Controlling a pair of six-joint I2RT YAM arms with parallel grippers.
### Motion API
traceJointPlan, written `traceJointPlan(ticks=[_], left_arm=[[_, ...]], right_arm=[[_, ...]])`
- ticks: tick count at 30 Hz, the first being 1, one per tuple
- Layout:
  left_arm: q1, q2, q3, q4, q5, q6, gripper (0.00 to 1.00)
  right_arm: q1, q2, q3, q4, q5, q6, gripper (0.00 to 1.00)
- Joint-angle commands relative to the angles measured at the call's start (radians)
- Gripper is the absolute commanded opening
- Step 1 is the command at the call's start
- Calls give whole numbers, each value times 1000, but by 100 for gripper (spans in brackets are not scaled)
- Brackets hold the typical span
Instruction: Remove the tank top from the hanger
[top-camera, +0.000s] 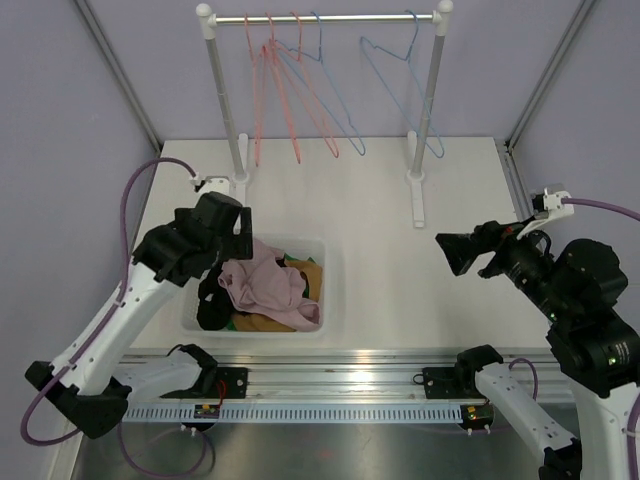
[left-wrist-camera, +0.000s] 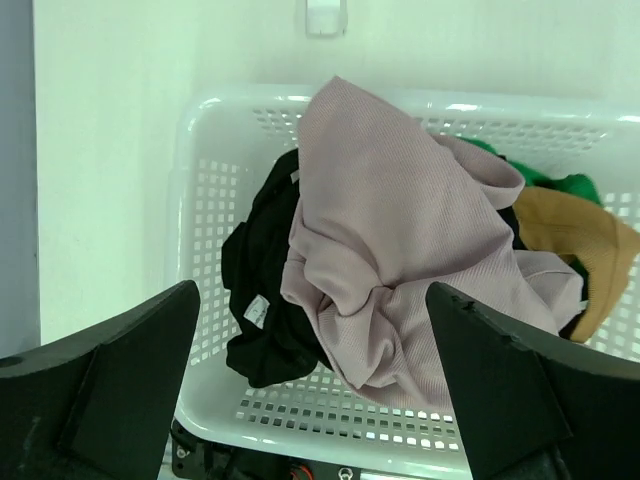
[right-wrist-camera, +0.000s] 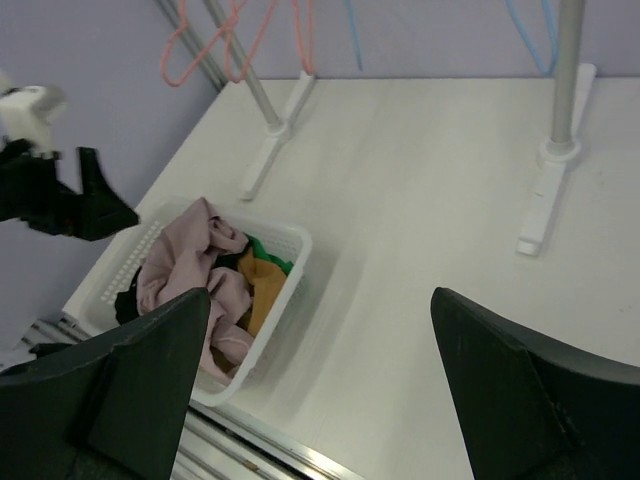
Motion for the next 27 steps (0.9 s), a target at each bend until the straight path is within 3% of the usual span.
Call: traceJointPlan(ticks=[1, 5, 9, 14, 19, 27], left_arm=[[8, -124, 16, 88, -61, 3, 99], [10, -314, -59, 220, -68, 71, 99], [8, -440, -114, 278, -186, 115, 99], [10, -544, -187, 367, -249, 145, 99], [63, -578, -282, 410, -167, 175, 99], [151, -527, -303, 416, -87, 235, 99]], right_arm=[[-1, 45, 46, -78, 195, -21, 100], [-3, 59, 75, -173, 336, -60, 99], [-1, 62, 76, -233, 449, -94, 99], [-3, 21, 5, -192, 442, -114, 99], [-3, -1, -33, -161, 468, -125, 99], [-3, -53, -81, -133, 477, -146, 99]])
